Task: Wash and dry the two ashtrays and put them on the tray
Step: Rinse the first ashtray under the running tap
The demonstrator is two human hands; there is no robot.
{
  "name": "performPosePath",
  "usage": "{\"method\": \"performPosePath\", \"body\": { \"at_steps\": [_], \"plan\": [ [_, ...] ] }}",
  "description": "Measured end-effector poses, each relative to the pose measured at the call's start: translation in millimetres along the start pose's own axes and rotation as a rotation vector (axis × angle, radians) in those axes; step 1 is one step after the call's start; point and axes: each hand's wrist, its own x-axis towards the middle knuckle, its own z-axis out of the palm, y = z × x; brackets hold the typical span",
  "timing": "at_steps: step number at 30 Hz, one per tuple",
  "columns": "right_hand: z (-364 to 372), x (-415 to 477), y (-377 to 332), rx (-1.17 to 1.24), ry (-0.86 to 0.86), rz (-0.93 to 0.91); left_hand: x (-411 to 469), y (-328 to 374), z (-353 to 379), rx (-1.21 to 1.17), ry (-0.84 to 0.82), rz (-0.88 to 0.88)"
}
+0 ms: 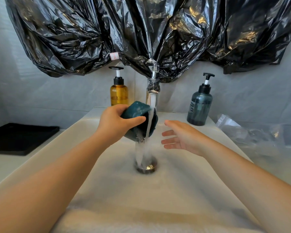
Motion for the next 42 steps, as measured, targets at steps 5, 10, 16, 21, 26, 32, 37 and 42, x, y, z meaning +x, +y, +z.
{"method": "performPosePath", "body": {
  "at_steps": [5,10,16,21,26,32,37,42],
  "plan": [
    [2.8,0.5,-1.5,-0.247,0.098,-0.159,-1.8,6.4,-3.8,0.182,0.056,0.208],
    [7.4,-1.7,-3.6,-0.273,0.09,-0.218,3.9,0.4,-1.4,-0.06,0.015,-0.133],
    [10.1,-8.9,-8.5,-0.176,-0.06,-0.161,-2.1,1.5,13.8,-0.357,-0.167,-0.408],
    [12.7,-14.9,-5.9,-0.168,-0.129,-0.081,-4.5,2.0,16.5,-0.385,-0.233,-0.473],
    [14.1,-14.0,-8.3,-0.055,0.036,-0.019,2.7,2.9,7.4,-0.361,-0.163,-0.481],
    [21.5,-21.6,-13.1,-0.055,0.029,0.086,6.6,-1.5,5.2,-0.26,-0.065,-0.489],
    [33.1,-16.7,-19.5,0.013,0.057,0.067,8.0,-1.0,6.7,-0.27,-0.05,-0.484],
    [15.2,-25.4,-13.0,-0.089,0.051,0.179,7.2,-2.1,10.7,-0.242,-0.082,-0.494]
  ]
}}
